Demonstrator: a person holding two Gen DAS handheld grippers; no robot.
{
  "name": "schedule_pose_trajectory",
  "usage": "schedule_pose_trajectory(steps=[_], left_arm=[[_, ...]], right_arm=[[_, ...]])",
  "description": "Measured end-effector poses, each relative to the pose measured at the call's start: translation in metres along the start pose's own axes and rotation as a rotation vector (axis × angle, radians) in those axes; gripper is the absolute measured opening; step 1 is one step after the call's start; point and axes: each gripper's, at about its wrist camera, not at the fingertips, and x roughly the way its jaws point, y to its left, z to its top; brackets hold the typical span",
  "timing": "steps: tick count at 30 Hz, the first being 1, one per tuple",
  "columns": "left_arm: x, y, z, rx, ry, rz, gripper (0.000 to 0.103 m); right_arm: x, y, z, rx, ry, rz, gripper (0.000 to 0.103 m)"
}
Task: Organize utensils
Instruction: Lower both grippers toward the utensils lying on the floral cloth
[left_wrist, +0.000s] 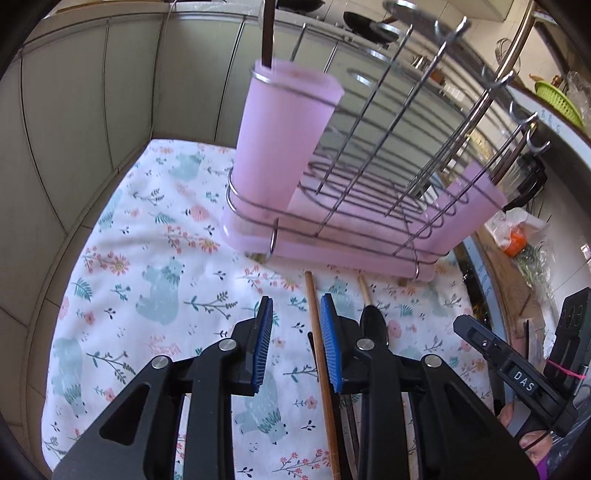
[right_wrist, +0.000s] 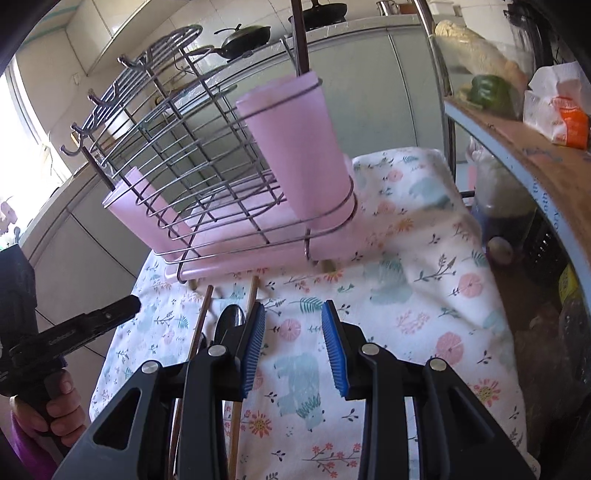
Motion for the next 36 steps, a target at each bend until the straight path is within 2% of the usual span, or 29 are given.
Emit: schedule_pose_trajectory(steps=[13,25,29,30,34,36], left_arm=[[0.04,-0.012,0.0,0.013,0.126,0.031,0.027],[0.081,-0.034,0.002,0.079,0.228,0.075,0.026],[0.085,-0.03,-0.001,0.074,0.233,0.081,0.026],[0.085,-0.029,-0.001,0.076,0.228,0.083,0.025],[0.089,-0.03,-0.001,0.077,0.22,0.094,0.01],[0.09,-0.031,-0.001,0.07,0.215,0.087,0.008]], right_arm=[[0.005,-0.014,0.001,0.043,0.018,0.021,0.032],[0.013,-0.019,0.002,0.059,0.04,0.029,0.032],[0.014,-0.02,0.001,0.063,0.045,0.028,0.032],[0.015,-0.02,0.001,0.064,0.047,0.028,0.032],[0.016,-0.019,0.0,0.063,0.053,0.028,0.032],[0.016,-0.017,0.0,0.059,0.054,0.027,0.032]])
